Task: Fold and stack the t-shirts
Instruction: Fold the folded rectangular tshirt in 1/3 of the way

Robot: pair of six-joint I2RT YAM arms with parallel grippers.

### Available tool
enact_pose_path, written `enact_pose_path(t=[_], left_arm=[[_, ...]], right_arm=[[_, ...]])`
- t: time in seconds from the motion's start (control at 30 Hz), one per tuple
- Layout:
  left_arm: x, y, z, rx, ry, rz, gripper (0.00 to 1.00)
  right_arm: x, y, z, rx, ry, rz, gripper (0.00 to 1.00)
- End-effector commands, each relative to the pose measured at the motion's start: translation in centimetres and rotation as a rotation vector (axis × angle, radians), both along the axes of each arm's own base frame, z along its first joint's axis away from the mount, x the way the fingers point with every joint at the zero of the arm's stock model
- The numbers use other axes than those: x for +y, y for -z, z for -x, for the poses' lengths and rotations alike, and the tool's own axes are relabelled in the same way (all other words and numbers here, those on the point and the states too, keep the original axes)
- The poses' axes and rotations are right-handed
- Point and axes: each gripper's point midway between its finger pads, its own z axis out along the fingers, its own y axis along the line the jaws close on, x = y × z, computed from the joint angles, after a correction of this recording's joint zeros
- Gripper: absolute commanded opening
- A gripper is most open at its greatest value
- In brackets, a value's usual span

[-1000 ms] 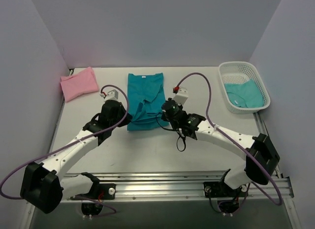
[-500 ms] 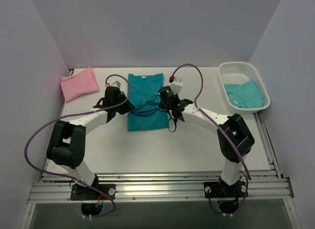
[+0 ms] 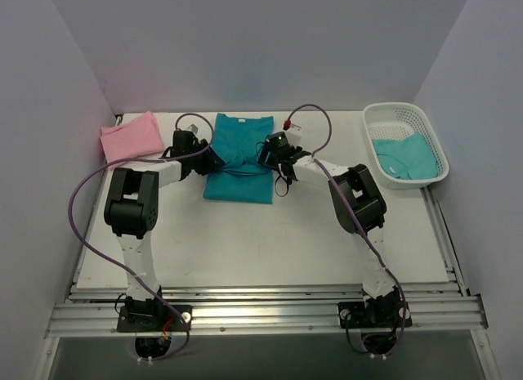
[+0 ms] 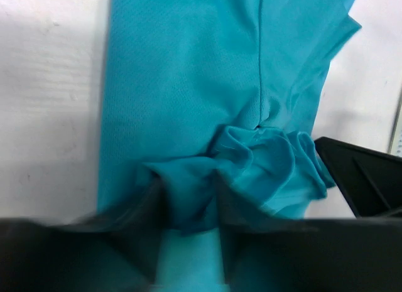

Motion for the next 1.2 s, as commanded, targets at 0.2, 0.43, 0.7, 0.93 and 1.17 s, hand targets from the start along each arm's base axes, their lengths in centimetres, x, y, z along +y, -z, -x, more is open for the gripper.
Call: enact_pose_path(t=[0.2, 0.43, 0.7, 0.93, 1.17], left_arm=[[1.3, -2.5, -5.1, -0.101, 0.0, 0.084, 0.82], [2.8, -8.3, -9.1, -0.213, -0.02, 0.148, 0.84], [4.1, -11.7, -15.9, -0.235, -0.138, 0.268, 0.89], [1.3, -6.7, -19.6, -0.132, -0.118, 0.292, 0.94], [1.8, -12.8, -17.1, -0.28, -0.086, 0.26, 0.94]], right_arm=[[-1.4, -4.4, -4.7, -0.089, 0.023, -0.082, 0.73], [-1.7, -11.8, -4.6, -0.199, 0.021, -0.112, 0.73], [-0.8, -16.8, -1.9, -0.267, -0.004, -0.144, 0.74], [-1.3, -18.4, 0.2, -0.283, -0.006, -0.167, 0.74], [5.2, -20.7, 3.2, -0.323, -0.163, -0.258, 0.33]])
